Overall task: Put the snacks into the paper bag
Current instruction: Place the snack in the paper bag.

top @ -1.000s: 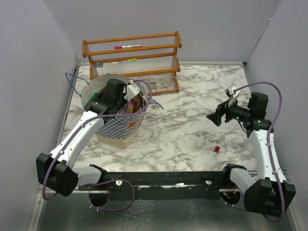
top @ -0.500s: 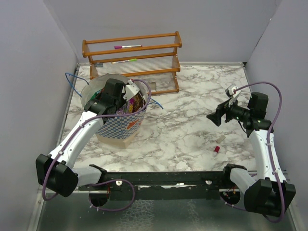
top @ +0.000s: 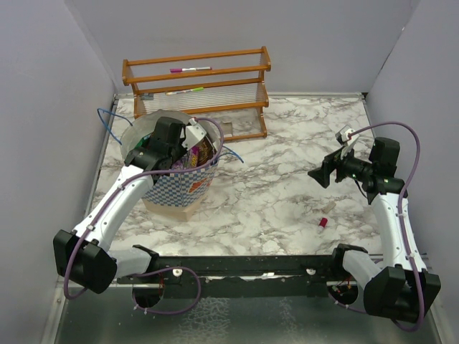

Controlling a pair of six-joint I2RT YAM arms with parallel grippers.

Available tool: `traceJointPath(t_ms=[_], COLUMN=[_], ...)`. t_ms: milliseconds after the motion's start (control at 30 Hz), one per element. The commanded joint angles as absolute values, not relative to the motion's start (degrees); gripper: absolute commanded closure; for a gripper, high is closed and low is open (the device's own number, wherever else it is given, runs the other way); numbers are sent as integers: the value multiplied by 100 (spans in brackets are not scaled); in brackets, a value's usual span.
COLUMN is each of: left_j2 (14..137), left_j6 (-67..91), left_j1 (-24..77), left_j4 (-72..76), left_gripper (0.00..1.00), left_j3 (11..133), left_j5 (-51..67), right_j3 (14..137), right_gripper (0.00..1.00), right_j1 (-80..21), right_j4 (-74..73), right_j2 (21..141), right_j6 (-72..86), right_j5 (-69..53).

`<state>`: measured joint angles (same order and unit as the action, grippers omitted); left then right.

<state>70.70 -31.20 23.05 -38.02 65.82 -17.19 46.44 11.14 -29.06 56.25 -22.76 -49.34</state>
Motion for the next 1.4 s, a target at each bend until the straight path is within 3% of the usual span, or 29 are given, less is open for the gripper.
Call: traceJointPath(t_ms=[0, 233, 467, 700, 1367], left_j2=[6891, 6891, 6872, 6791, 6348], left_j6=[-3146, -3159, -3076, -2741, -1255], left_j1=[2217, 2191, 2155, 2051, 1381], left_j4=[-3841, -3831, -3837, -3706, -2655], left_gripper=[90, 86, 55, 34, 3], left_j3=[6497, 6469, 6615, 6966, 7409], left_j5=[-1854, -1918, -1934, -1667, -237], right_j3=[4604, 4595, 4599, 4599, 5401], right_gripper=[12, 12, 12, 12, 8], right_j1=[1099, 1099, 1099, 1099, 1099], right_j4=[-2760, -2751, -2751, -2752, -2905], right_j2=[5608, 5615, 5660, 5606, 5901], right_j6=[-2355, -2349, -2348, -2347, -2103], right_j5=[-4844, -4810, -4814, -4843, -3761])
